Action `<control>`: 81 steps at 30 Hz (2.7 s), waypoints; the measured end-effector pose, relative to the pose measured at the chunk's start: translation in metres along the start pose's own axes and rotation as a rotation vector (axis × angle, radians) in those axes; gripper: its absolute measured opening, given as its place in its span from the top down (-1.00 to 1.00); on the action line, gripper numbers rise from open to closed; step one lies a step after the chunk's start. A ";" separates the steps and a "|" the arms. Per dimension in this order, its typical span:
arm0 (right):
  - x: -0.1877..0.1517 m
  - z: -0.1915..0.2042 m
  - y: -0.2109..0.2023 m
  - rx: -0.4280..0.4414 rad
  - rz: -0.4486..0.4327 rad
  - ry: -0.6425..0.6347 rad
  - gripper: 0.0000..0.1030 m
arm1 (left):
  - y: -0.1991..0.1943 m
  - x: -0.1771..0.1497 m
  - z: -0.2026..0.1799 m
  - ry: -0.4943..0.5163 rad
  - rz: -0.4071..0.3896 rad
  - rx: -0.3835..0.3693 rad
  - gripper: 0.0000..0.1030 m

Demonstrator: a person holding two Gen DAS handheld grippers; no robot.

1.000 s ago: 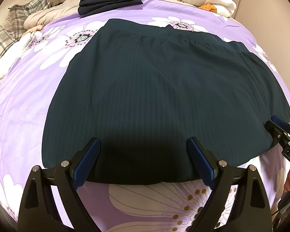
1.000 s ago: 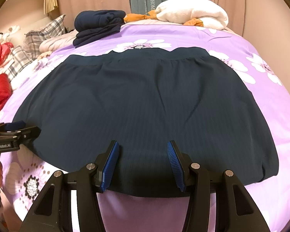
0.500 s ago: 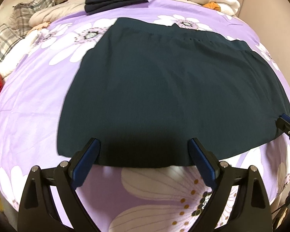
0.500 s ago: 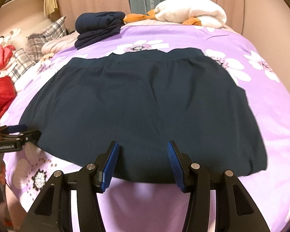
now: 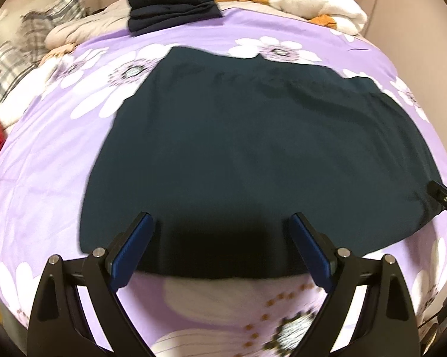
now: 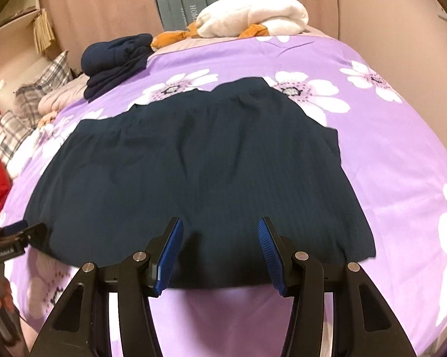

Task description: Fold large clothes

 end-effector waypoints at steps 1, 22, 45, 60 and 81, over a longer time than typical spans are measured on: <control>0.004 0.004 0.001 0.006 -0.005 -0.006 0.00 | 0.001 0.003 -0.008 0.016 -0.006 -0.007 -0.80; 0.051 0.030 0.113 -0.022 0.148 -0.101 -0.07 | 0.078 0.060 0.002 0.065 0.063 0.048 -0.83; 0.069 -0.078 0.065 -0.277 0.056 0.043 -0.06 | 0.049 0.071 0.036 0.067 -0.017 0.123 -0.79; 0.026 0.017 0.021 0.014 0.006 -0.072 -0.08 | 0.019 0.029 -0.019 0.099 -0.032 0.015 -0.79; -0.011 0.045 0.034 0.038 0.028 -0.185 -0.08 | 0.023 0.001 -0.023 0.107 -0.031 0.033 -0.82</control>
Point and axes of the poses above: each gripper's, at about its wrist camera, not at the fingertips, and y roughly the way its jaws point, z to its left, x to its top, the point moved 9 cm from there along y, roughly the way its jaws point, and after that the axes turned 5 degrees about -z, right-handed, at the moved point
